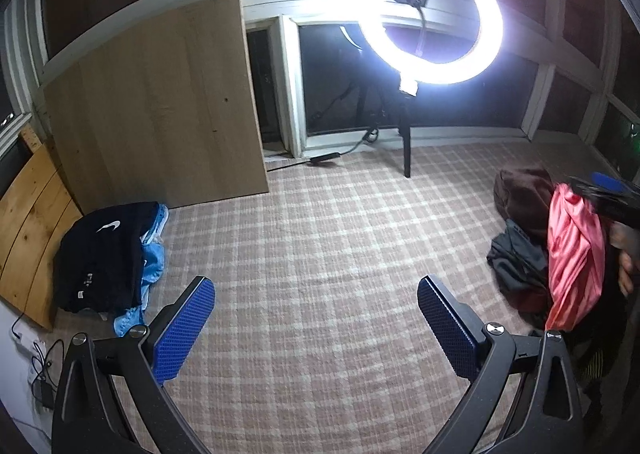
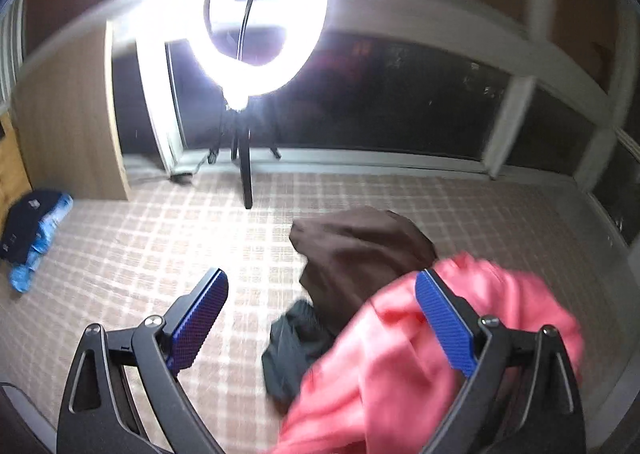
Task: Fold clothes
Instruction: 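Reach the right tool to the brown fleece on the pile and grasp it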
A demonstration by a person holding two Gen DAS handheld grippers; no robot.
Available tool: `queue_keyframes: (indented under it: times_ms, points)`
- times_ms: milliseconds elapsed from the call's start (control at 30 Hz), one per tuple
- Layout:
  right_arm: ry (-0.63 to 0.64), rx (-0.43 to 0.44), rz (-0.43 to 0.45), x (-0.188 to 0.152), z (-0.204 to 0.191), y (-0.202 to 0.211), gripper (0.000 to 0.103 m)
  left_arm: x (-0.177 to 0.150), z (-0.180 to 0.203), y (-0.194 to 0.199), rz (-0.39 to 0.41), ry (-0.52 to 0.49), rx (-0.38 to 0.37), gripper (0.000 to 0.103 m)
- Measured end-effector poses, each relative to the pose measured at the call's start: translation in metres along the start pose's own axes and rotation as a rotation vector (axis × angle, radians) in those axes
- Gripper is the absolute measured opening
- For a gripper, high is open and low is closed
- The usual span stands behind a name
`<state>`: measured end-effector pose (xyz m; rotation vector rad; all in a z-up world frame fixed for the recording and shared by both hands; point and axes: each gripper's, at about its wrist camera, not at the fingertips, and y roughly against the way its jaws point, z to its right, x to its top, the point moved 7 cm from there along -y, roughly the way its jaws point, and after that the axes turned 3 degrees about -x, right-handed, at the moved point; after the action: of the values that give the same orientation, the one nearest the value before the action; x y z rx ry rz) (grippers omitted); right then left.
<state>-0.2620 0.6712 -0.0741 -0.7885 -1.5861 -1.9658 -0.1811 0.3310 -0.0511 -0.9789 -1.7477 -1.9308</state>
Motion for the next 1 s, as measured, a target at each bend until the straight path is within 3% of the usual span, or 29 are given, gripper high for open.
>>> queue_keyframes:
  times_ms: [233, 333, 367, 433, 533, 600, 800, 1000]
  points:
    - [0.201, -0.134, -0.247, -0.009, -0.002, -0.122, 0.095, 0.002, -0.043, -0.024, -0.029, 0.091, 0.039, 0.102]
    - [0.179, -0.091, -0.264, -0.012, 0.005, -0.141, 0.094, -0.003, -0.058, -0.043, -0.063, 0.149, 0.029, 0.102]
    - [0.172, -0.068, -0.265, -0.012, 0.006, -0.144, 0.09, -0.004, -0.057, -0.047, -0.072, 0.146, 0.029, 0.102]
    - [0.163, -0.022, -0.272, -0.012, 0.008, -0.147, 0.036, -0.006, -0.056, -0.056, -0.091, 0.14, 0.029, 0.102]
    - [0.048, 0.078, -0.257, -0.002, 0.024, -0.139, 0.02, -0.008, -0.053, -0.068, -0.117, 0.131, 0.03, 0.102]
    - [-0.048, 0.135, -0.245, 0.003, 0.042, -0.13, 0.017, -0.007, -0.048, -0.07, -0.118, 0.114, 0.027, 0.102]
    - [-0.362, 0.259, -0.148, 0.036, 0.112, -0.076, 0.014, -0.004, -0.032, -0.067, -0.118, 0.068, 0.012, 0.102]
    - [-0.487, 0.339, 0.037, 0.086, 0.167, -0.002, 0.013, 0.004, -0.021, -0.055, -0.093, 0.041, 0.0, 0.102]
